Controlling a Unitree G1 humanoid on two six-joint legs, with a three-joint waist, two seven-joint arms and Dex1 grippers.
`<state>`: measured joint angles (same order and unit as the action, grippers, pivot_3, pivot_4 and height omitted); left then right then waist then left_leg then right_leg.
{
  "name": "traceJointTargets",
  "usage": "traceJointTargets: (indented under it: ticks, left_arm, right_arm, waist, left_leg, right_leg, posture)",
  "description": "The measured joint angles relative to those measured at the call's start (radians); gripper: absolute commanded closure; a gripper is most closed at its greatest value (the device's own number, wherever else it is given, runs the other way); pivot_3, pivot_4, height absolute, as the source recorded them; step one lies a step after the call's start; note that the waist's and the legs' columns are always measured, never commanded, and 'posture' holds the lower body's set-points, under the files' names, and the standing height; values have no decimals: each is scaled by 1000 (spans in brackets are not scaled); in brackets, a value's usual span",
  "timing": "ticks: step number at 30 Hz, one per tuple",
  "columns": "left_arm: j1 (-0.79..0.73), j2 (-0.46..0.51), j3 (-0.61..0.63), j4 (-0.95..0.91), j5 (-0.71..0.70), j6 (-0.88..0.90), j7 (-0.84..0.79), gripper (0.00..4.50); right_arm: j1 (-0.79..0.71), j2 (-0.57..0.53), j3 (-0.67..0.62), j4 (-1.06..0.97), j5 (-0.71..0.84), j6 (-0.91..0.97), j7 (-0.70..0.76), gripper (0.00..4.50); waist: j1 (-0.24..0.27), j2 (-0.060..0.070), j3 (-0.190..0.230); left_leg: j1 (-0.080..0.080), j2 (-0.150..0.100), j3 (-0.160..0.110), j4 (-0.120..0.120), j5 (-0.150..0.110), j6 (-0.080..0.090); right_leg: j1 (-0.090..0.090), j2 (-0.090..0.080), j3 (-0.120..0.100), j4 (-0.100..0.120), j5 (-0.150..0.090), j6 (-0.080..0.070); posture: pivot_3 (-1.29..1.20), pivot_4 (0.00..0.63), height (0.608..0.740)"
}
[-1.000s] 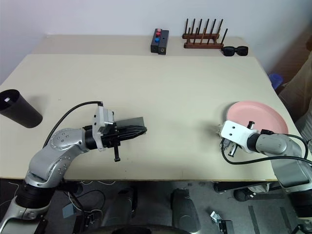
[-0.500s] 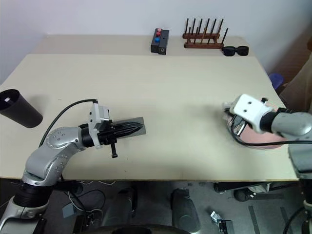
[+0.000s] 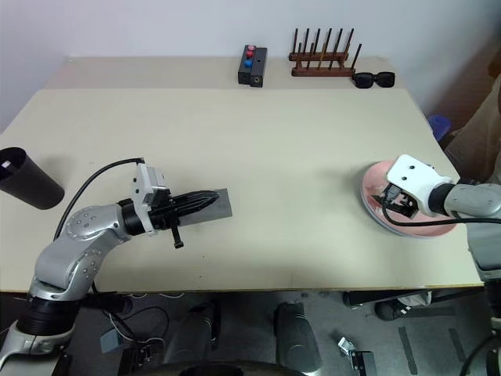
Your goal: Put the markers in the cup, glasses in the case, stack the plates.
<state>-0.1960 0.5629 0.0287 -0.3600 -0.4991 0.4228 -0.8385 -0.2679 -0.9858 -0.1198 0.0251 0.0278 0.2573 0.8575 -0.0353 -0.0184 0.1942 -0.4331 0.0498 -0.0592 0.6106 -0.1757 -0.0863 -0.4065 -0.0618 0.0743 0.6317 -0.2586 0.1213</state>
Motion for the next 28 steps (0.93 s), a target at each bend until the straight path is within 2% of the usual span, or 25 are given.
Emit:
traceJointTargets:
  ticks: [4, 7, 15, 28]
  left_arm:
    - [40, 8, 108, 4, 32, -25, 88, 4500]
    - [137, 28, 215, 31, 76, -58, 155, 4500]
    - [340, 34, 435, 60, 96, -111, 226, 4500]
    - [358, 8, 454, -3, 93, -105, 276, 4500]
  right_arm:
    - [-62, 122, 1, -64, 110, 41, 14, 1106]
    - [-100, 216, 12, -88, 184, 75, 17, 1106]
    - [-174, 278, 57, 14, 235, 61, 80, 1106]
    - [-252, 339, 115, 199, 216, -10, 122, 1106]
  waist:
    - [-9, 0, 0]
    - [-13, 0, 0]
    - [-3, -1, 0]
    - [-10, -1, 1]
  left_leg:
    - [0, 0, 0, -1, 0, 0]
    - [1, 0, 0, -2, 0, 0]
    - [1, 0, 1, -1, -1, 0]
    - [1, 0, 1, -3, 0, 0]
  right_leg:
    - [0, 0, 0, 0, 0, 1]
    - [0, 1, 0, 0, 0, 1]
    - [1, -1, 0, -2, 1, -1]
    - [-1, 0, 0, -1, 1, -1]
  posture:
    - [0, 150, 740]
    - [0, 150, 740]
    - [0, 150, 740]
    - [0, 150, 740]
